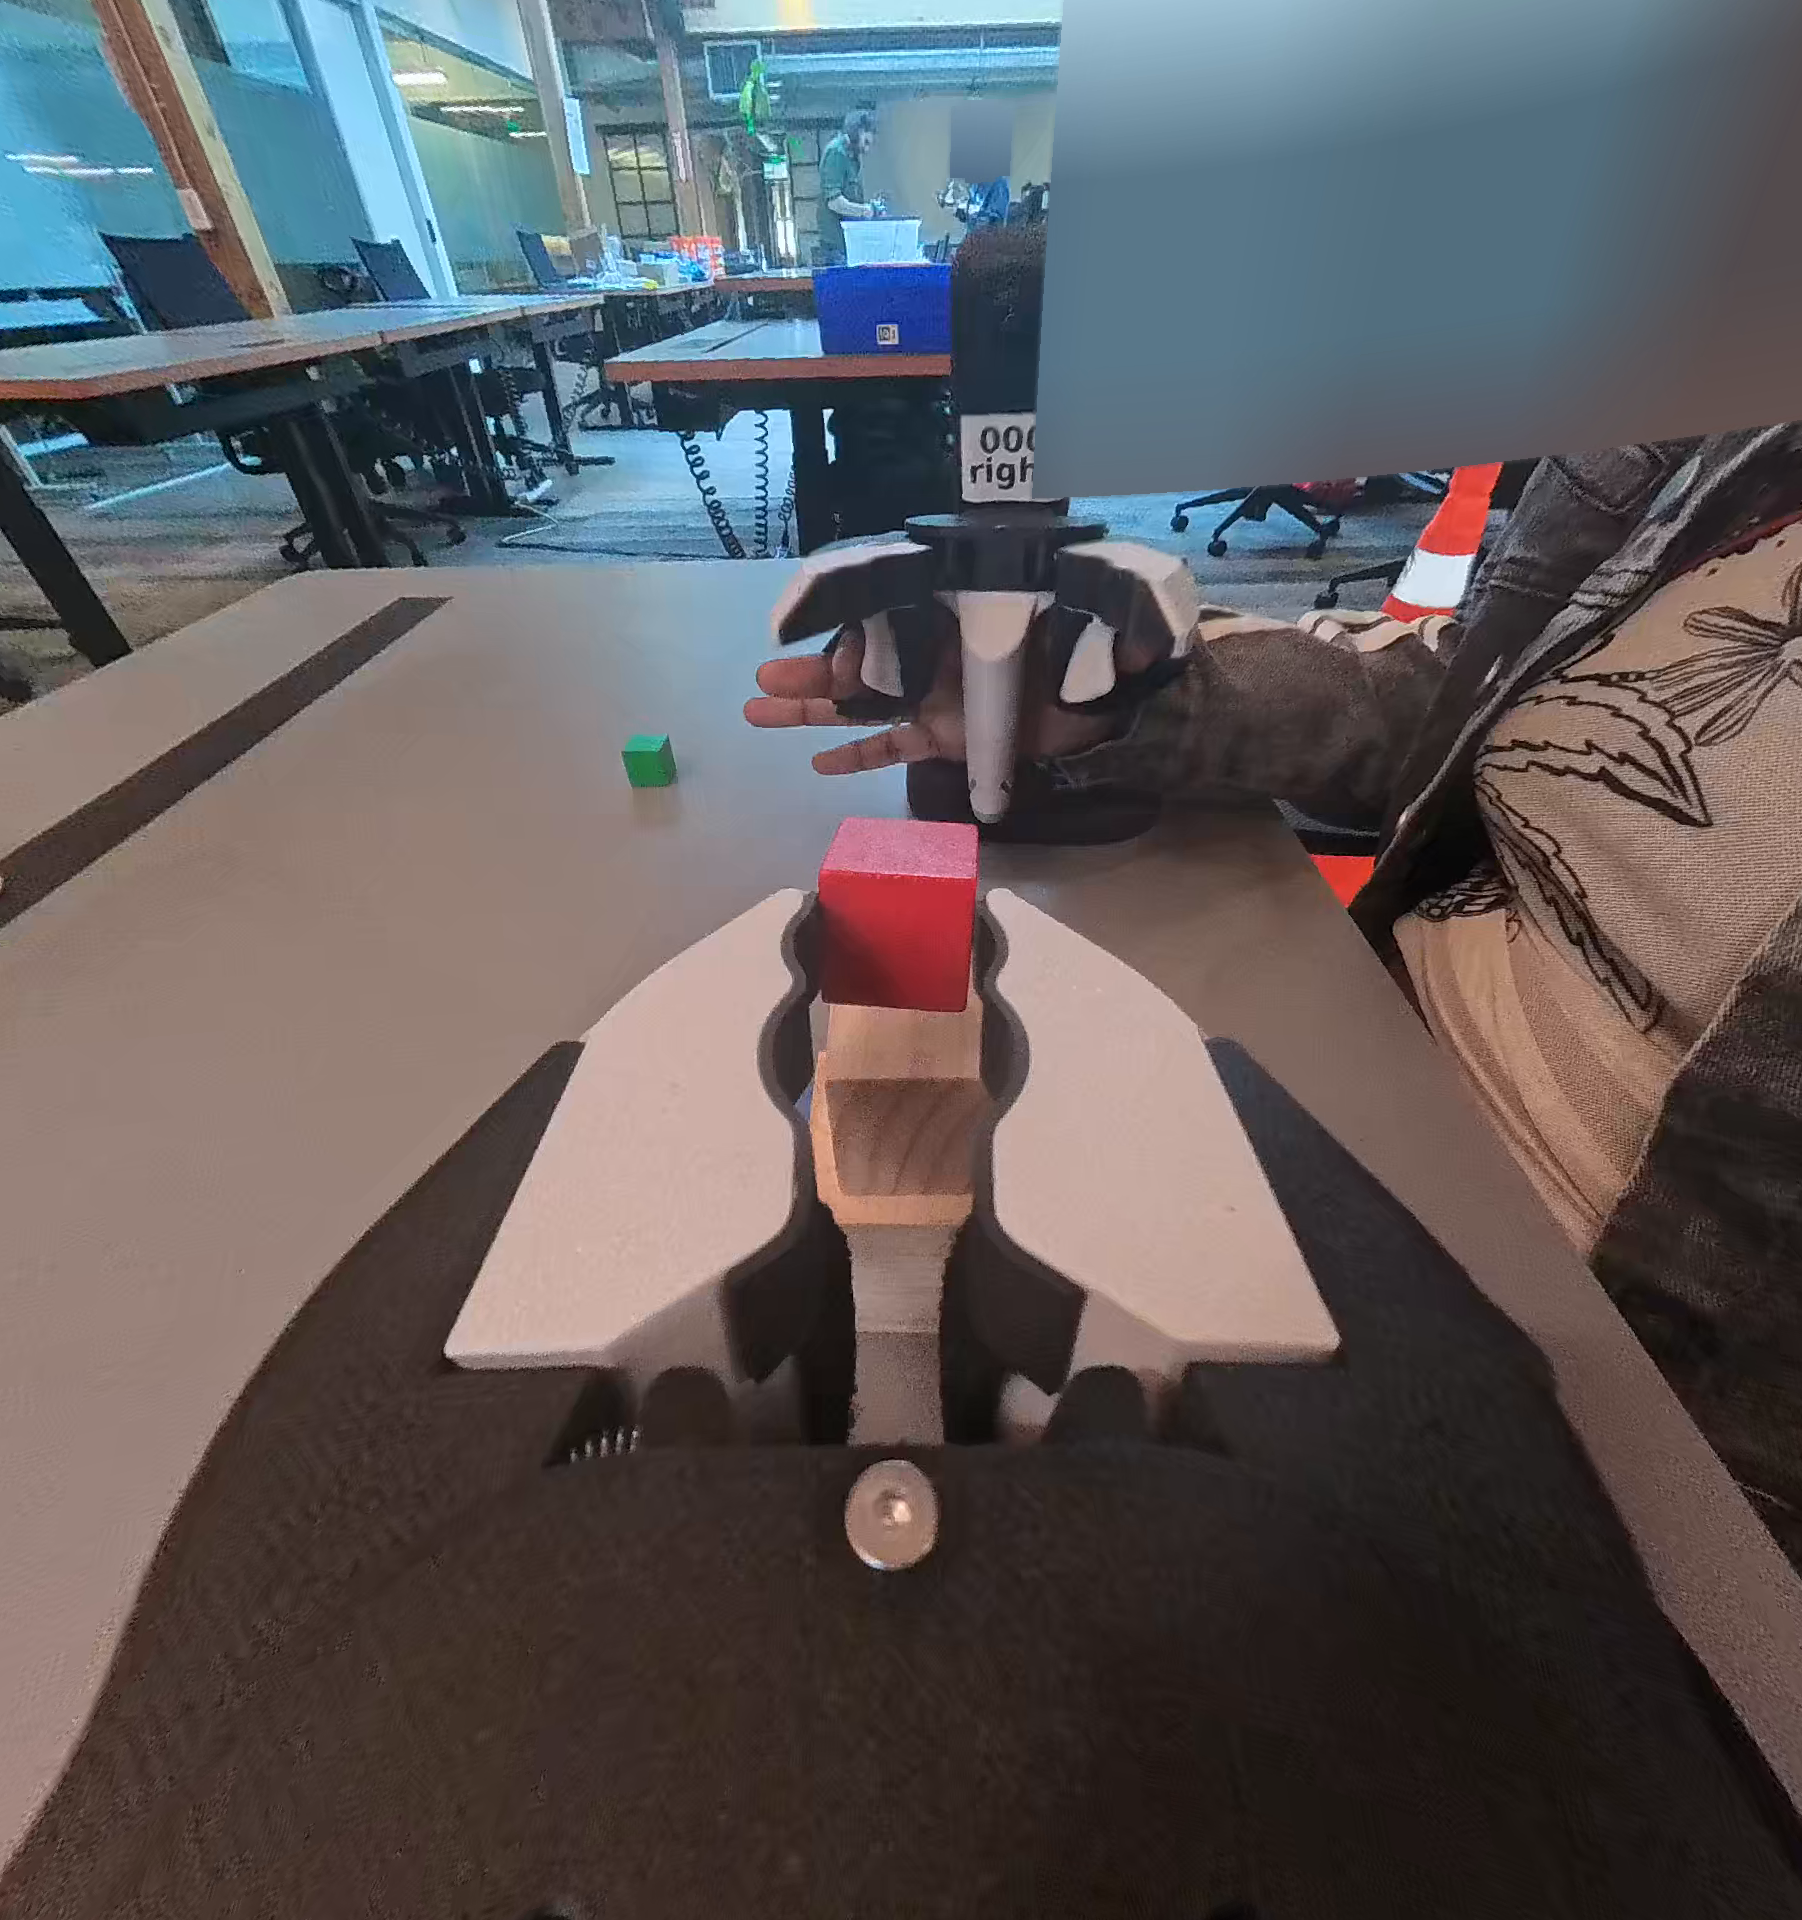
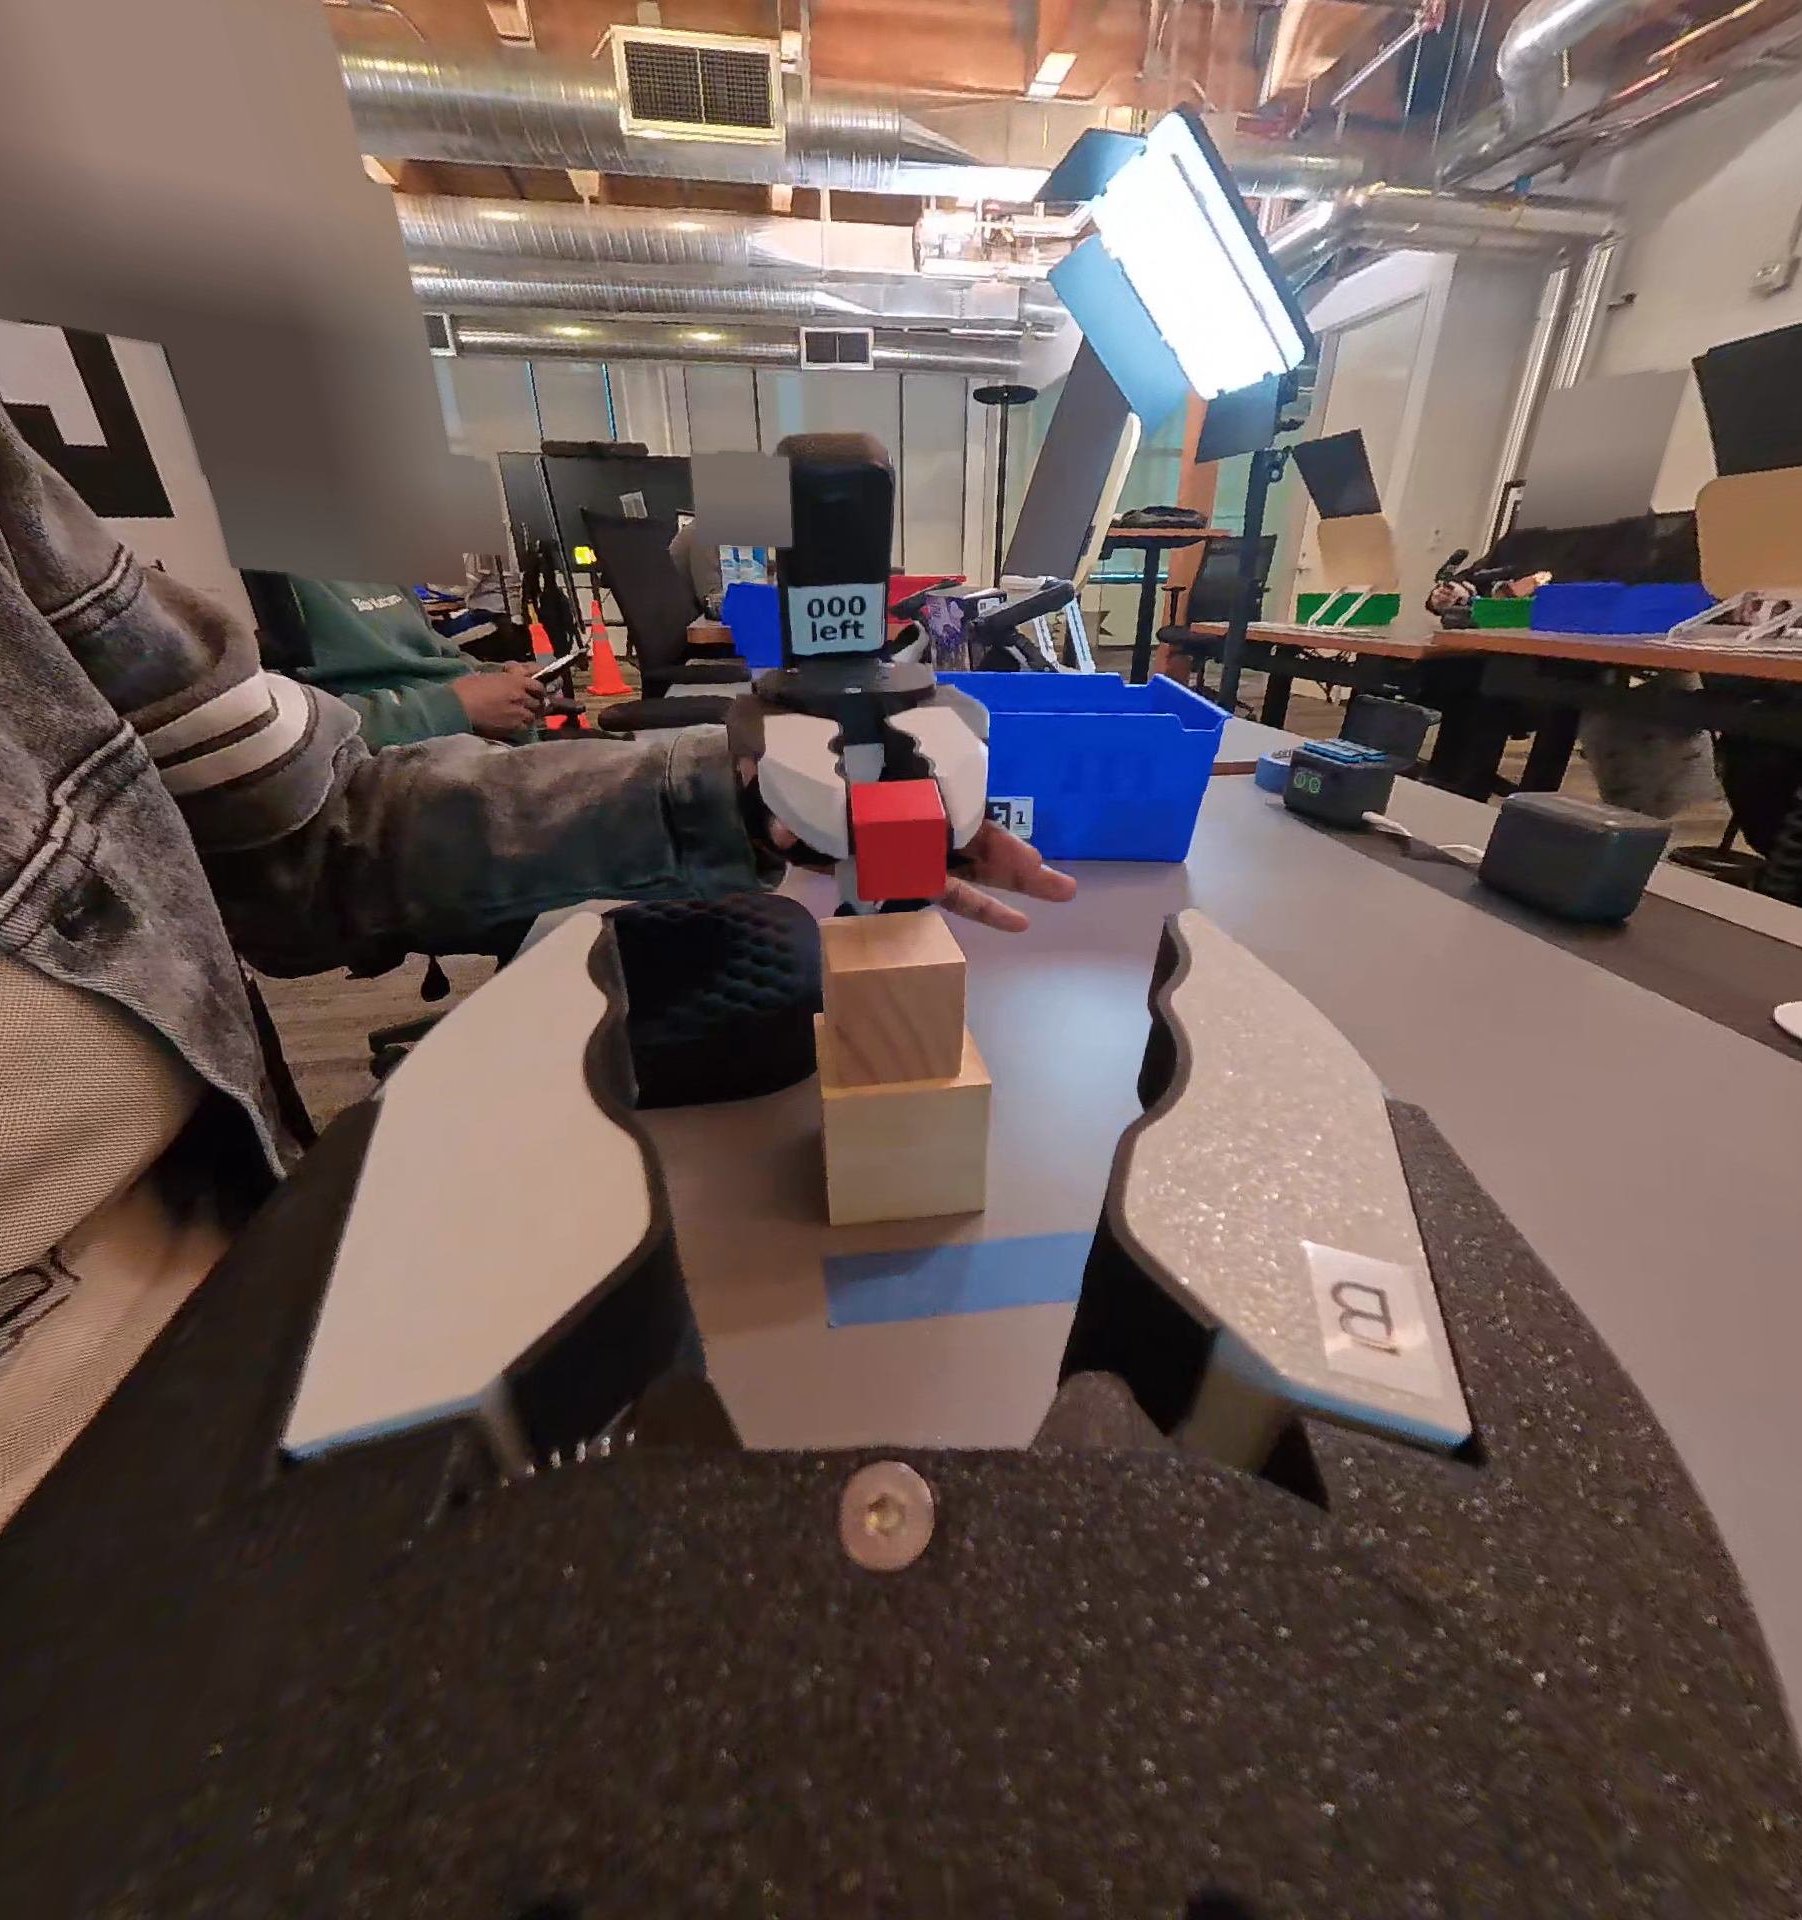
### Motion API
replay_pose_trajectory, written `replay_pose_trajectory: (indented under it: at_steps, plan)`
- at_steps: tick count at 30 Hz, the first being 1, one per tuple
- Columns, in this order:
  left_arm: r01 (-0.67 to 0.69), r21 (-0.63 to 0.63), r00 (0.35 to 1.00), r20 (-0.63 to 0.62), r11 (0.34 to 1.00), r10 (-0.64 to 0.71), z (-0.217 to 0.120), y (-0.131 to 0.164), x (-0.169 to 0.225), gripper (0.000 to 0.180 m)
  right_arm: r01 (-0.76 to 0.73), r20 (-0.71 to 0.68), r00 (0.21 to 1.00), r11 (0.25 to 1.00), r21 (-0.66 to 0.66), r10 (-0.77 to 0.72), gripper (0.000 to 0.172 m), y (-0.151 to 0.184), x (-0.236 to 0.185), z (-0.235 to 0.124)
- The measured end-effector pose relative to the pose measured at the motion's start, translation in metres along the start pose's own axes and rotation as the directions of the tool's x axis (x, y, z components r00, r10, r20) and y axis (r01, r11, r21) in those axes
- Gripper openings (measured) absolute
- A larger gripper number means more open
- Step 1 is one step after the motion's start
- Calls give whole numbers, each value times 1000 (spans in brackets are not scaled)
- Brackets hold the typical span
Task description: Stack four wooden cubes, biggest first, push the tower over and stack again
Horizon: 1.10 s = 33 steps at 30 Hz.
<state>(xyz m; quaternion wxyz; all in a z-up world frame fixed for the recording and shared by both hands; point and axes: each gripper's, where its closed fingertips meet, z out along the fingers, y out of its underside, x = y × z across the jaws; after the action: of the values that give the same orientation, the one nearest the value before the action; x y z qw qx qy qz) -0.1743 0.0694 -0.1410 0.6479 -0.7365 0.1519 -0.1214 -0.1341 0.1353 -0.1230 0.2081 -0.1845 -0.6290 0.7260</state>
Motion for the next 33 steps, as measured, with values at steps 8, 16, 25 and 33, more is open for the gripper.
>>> replay_pose_trajectory:
  at_steps: [8, 16, 25, 33]
  plan:
    - [40, 9, 999, -10, 999, -40, 4, 7, 3, 28, 0, -12, 1000, 1000, -2, 0, 96, 0, 1, -1]
    - [49, 15, 999, 3, 999, -49, 5, 11, 3, 28, -7, -12, 1000, 1000, 8, 7, 94, -1, 1, -2]
    - [42, 3, 999, 15, 999, -42, 7, 16, 4, 28, -9, -15, 1000, 1000, 11, 9, 92, -1, 2, -4]
    - [30, 52, 999, 26, 998, -31, 4, 7, 5, 48, -1, -61, 998, 1000, 7, 2, 94, -7, 8, -9]
